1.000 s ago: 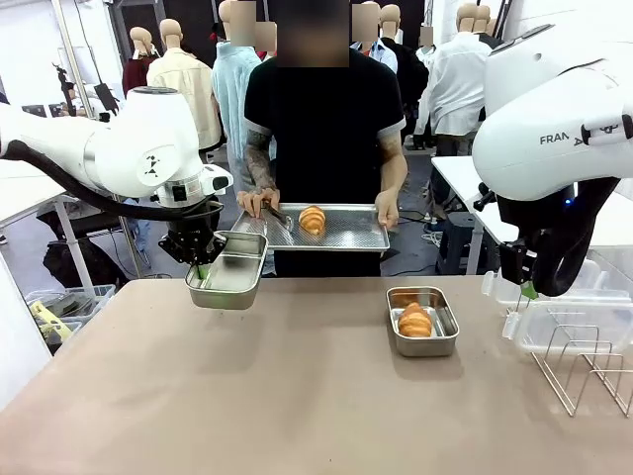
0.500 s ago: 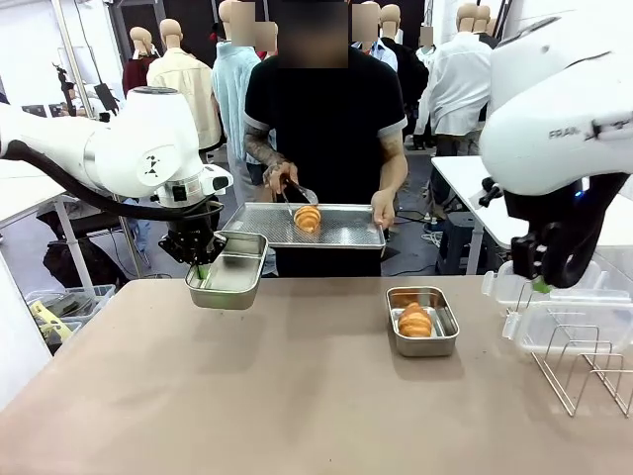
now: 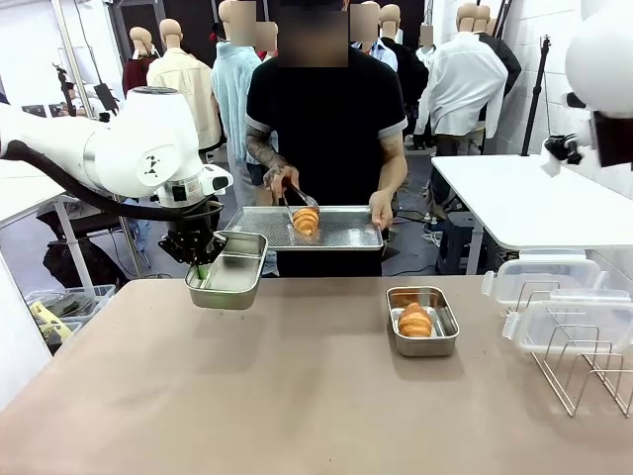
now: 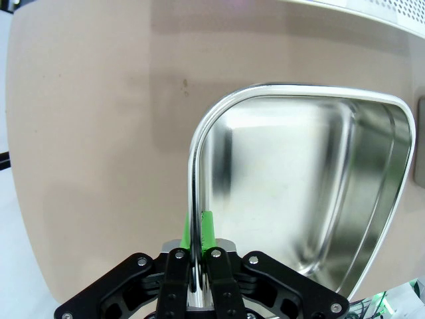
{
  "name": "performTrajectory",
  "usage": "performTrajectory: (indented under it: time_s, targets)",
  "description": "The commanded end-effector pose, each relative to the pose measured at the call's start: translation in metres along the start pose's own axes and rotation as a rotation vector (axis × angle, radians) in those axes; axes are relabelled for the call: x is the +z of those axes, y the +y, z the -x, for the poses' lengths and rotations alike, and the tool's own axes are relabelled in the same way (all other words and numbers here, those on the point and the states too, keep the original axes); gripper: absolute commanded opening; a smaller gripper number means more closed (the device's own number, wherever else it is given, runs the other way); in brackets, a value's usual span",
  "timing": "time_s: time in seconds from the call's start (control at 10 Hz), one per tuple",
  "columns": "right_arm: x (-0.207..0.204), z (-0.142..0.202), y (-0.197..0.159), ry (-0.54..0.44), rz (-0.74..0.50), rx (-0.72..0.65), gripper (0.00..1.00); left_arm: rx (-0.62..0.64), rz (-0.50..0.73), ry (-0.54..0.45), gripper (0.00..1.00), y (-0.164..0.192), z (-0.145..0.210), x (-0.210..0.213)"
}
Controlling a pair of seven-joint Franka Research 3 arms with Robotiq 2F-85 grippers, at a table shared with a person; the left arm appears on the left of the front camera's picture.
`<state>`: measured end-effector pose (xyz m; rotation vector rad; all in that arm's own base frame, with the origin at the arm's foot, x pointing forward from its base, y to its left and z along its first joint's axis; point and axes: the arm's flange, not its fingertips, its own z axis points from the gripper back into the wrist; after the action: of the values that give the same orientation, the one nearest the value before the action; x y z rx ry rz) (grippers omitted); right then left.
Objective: Place the bread in airtight containers.
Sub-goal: Once an object is inside an Airtight Container , place the container in the center of the table.
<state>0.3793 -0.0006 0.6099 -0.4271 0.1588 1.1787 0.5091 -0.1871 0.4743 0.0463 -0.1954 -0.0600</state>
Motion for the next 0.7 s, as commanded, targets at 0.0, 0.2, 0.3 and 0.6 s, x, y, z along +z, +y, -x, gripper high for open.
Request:
performTrajectory:
  time_s: [0.0,0.2,0.3,0.6]
  targets:
    - [-0.01,0.013,-0.063,-0.065,0.121,0.379,1.0,-0.002,0.004,-0.017,0.0,0.002,0.0,0.004]
    - [-0.029,0.007,-0.088,-0.255,0.113,0.405,1.0,-0.002,0.004,-0.017,0.0,0.002,0.0,0.004]
    - [-0.038,0.01,-0.087,-0.31,0.149,0.415,1.0,-0.002,0.004,-0.017,0.0,0.002,0.0,0.004]
    - [-0.071,-0.004,-0.068,-0.47,-0.028,0.231,1.0,-0.002,0.004,-0.017,0.0,0.002,0.0,0.004]
